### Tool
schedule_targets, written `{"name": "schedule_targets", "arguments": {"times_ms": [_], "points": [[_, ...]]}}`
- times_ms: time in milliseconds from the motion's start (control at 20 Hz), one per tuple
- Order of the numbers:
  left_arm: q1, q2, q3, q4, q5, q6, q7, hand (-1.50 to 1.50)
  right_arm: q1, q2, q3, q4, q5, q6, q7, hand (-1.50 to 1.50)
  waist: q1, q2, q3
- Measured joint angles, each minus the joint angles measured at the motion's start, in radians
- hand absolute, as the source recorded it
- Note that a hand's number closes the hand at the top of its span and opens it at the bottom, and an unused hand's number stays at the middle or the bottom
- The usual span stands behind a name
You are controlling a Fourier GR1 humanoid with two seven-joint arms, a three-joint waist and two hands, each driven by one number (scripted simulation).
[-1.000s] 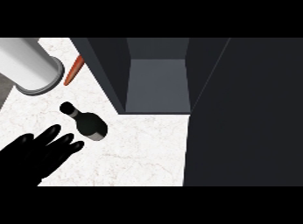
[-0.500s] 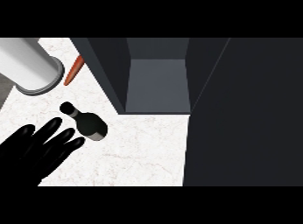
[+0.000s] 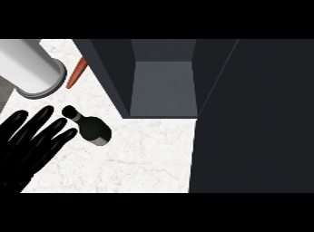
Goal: Pick up the wine, place it into the cabinet and close the cabinet
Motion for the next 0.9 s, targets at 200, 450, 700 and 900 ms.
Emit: {"name": "schedule_targets", "arguments": {"times_ms": [200,450,700,900], "points": [[0.015,0.005,0.060,0.033,0.005,-0.032,-0.011,-1.50,-0.016,0.008,0.027,-0.011,0.011,-0.024,0.033,-1.50,-0.001,0.000,0.000],[-0.035,0.002,0.114,0.124,-0.030,-0.060,-0.042,-1.50,-0.035,0.003,0.029,-0.019,0.027,-0.036,0.068,-1.50,-0.005,0.000,-0.001],[-0.060,-0.004,0.165,0.230,-0.098,-0.103,-0.100,-1.50,-0.025,0.007,0.011,-0.027,0.027,-0.026,0.053,-1.50,-0.006,0.001,0.000],[-0.095,0.003,0.209,0.351,-0.137,-0.147,-0.151,-1.50,-0.039,0.014,0.033,-0.035,0.033,-0.036,0.076,-1.50,-0.007,0.001,0.000]]}}
